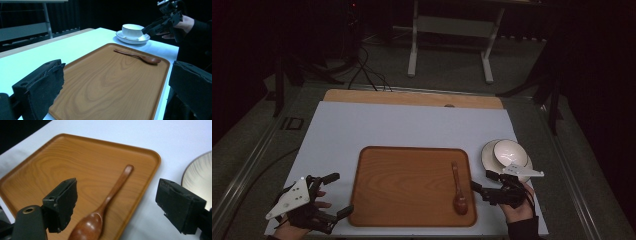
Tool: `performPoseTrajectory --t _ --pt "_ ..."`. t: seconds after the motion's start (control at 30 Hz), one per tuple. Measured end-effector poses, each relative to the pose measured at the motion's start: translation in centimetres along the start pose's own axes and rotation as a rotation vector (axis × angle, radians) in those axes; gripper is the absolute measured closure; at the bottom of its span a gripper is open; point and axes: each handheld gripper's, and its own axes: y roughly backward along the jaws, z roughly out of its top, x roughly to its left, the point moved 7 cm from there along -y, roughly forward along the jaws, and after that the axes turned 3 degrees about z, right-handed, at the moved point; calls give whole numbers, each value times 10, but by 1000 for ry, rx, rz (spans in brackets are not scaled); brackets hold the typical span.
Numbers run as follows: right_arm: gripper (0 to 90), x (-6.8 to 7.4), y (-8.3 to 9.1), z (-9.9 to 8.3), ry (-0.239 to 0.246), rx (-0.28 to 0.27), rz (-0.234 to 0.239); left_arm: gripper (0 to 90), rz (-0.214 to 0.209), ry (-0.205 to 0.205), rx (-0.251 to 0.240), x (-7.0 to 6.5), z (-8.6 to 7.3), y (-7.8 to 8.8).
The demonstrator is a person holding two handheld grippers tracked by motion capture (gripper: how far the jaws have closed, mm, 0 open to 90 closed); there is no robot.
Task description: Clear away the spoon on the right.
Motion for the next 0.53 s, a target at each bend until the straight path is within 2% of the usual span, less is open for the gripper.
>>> performPoseTrajectory --t 0.13,0.2,0.53 --pt "173 -7 -1 -8 10 18 -19 0 -4 -4 2 -1 0 0" --pt "173 -8 -3 -9 6 19 -14 0 -7 -7 6 -1 0 0" --pt "174 -6 -6 -8 24 20 -12 0 -16 -9 8 -2 -1 -1"
